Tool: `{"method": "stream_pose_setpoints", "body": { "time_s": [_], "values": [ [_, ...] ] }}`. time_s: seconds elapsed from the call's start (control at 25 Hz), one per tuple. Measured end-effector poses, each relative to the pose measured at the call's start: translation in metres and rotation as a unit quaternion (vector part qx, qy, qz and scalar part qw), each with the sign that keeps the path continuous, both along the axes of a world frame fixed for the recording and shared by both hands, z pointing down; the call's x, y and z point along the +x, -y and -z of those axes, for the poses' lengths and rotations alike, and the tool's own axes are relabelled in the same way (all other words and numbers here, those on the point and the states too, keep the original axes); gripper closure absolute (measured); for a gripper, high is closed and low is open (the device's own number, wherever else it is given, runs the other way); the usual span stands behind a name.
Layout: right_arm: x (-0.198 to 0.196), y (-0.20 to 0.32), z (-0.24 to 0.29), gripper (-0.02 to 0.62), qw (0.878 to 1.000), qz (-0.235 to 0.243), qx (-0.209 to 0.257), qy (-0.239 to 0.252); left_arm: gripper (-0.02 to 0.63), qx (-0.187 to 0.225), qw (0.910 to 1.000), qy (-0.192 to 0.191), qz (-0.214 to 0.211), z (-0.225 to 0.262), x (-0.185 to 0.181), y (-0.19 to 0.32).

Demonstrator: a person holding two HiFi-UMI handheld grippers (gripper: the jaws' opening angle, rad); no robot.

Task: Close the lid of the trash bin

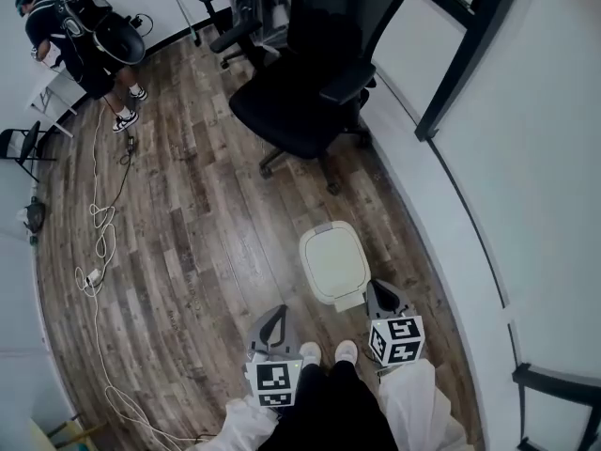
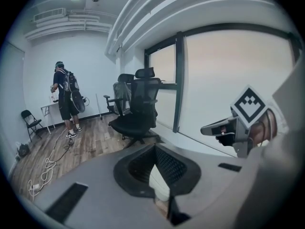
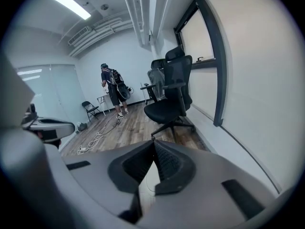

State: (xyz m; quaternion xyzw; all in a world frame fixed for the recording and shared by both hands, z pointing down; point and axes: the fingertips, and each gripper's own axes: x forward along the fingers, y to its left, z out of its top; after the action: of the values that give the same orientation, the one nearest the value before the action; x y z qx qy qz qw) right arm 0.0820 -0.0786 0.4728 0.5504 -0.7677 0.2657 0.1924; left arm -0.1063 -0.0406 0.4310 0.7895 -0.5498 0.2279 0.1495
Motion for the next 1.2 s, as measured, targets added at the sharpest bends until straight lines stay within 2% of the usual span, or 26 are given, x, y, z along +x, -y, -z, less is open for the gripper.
{"method": "stream_pose_setpoints", "body": {
  "time_s": [0.36, 0.56, 0.84, 1.2],
  "values": [
    [0.016, -0.04, 0.182, 0.572, 0.996, -0.011, 0.086, 0.035, 0.598, 0.046, 0.9985, -0.024, -0.016, 0.137, 0.016, -0.01],
    [0.026, -0.068, 0.258, 0.572, 0.991, -0.009, 0.125, 0.049, 0.598, 0.081, 0.996, -0.029, -0.026, 0.199, 0.031, -0.017],
    [0.035, -0.076, 0.326, 0.572, 0.982, 0.001, 0.186, 0.044, 0.598, 0.114, 0.9918, -0.042, -0.039, 0.256, 0.051, -0.031],
    [0.033, -0.088, 0.338, 0.572, 0.981, 0.024, 0.191, 0.041, 0.598, 0.139, 0.9885, -0.039, -0.046, 0.287, 0.064, -0.039]
  ]
}}
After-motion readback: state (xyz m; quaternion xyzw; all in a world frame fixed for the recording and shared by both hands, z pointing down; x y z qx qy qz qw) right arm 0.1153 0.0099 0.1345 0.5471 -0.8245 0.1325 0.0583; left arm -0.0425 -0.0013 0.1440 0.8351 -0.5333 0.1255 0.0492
